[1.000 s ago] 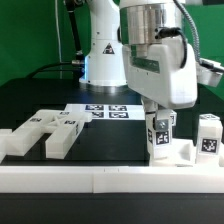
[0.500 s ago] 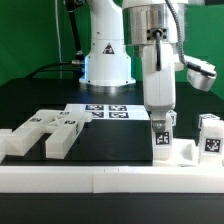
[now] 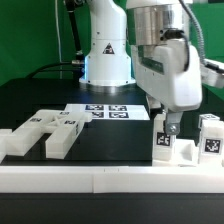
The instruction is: Assemble chair
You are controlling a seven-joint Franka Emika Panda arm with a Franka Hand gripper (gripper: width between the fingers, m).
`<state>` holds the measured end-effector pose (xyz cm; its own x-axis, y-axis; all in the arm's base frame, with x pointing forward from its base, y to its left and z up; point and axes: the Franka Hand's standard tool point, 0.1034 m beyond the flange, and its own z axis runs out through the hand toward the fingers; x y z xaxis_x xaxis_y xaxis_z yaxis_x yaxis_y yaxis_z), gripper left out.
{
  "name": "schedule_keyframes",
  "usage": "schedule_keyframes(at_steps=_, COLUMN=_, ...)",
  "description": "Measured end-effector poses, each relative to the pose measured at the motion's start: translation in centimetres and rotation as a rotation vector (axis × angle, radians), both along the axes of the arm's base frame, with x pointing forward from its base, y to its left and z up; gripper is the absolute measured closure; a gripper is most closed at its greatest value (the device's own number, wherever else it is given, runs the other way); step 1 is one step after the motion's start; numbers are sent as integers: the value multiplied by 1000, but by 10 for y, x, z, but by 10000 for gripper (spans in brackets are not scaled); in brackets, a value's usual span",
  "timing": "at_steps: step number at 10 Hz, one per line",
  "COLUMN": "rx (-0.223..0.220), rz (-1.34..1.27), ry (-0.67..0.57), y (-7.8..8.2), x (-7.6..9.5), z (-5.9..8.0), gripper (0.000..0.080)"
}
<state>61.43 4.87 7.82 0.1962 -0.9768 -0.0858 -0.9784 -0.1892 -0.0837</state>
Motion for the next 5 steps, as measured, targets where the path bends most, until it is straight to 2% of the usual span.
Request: schedule_keyframes(at_steps=5, rx=-29, rz=436, ry=-40, y=-1, x=-1, z=-3, gripper=150)
